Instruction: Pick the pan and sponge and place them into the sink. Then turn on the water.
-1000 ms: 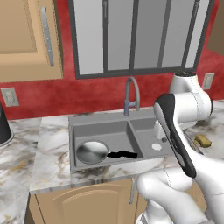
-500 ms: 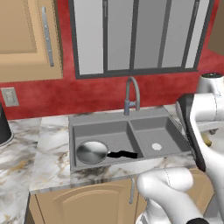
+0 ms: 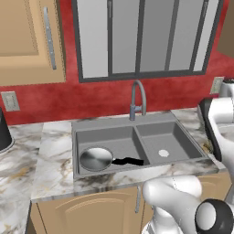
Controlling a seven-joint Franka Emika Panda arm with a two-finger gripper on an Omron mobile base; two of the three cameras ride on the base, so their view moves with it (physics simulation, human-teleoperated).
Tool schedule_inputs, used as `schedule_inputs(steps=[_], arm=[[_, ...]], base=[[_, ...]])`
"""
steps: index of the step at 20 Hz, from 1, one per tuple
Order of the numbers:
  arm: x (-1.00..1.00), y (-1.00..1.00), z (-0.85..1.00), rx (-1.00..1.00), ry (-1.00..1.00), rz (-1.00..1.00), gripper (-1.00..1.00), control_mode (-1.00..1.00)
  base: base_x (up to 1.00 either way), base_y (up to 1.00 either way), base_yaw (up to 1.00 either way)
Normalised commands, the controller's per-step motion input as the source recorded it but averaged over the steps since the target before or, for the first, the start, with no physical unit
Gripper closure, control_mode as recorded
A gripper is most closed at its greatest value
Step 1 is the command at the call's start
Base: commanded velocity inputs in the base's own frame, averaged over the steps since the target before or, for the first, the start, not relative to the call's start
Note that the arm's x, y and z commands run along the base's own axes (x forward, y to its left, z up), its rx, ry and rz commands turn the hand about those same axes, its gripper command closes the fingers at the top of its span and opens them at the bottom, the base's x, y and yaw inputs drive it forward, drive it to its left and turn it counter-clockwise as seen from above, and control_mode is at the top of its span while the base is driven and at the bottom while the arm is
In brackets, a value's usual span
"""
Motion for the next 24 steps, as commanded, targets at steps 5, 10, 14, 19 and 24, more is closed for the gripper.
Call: schedule_inputs(steps=[5,10,14,19,24], arm=[[0.59,-0.65,-0.50,-0.04,0.00,-0.01,-1.00,-1.00],[0.39,-0.47,-0.49,-0.01,0.00,0.00,-1.00,-1.00],[0.14,-0.23,-0.32,0.01,0.00,0.00,-1.00,-1.00],[0.13,-0.07,-0.26,0.03,0.00,0.01,-1.00,-1.00],[0.23,0.00,-0.35,0.01,0.02,0.05,-1.00,-1.00]], base=[[0.00,0.00,0.00],[0.00,0.00,0.00],[0.00,0.00,0.00],[0.00,0.00,0.00],[0.00,0.00,0.00]])
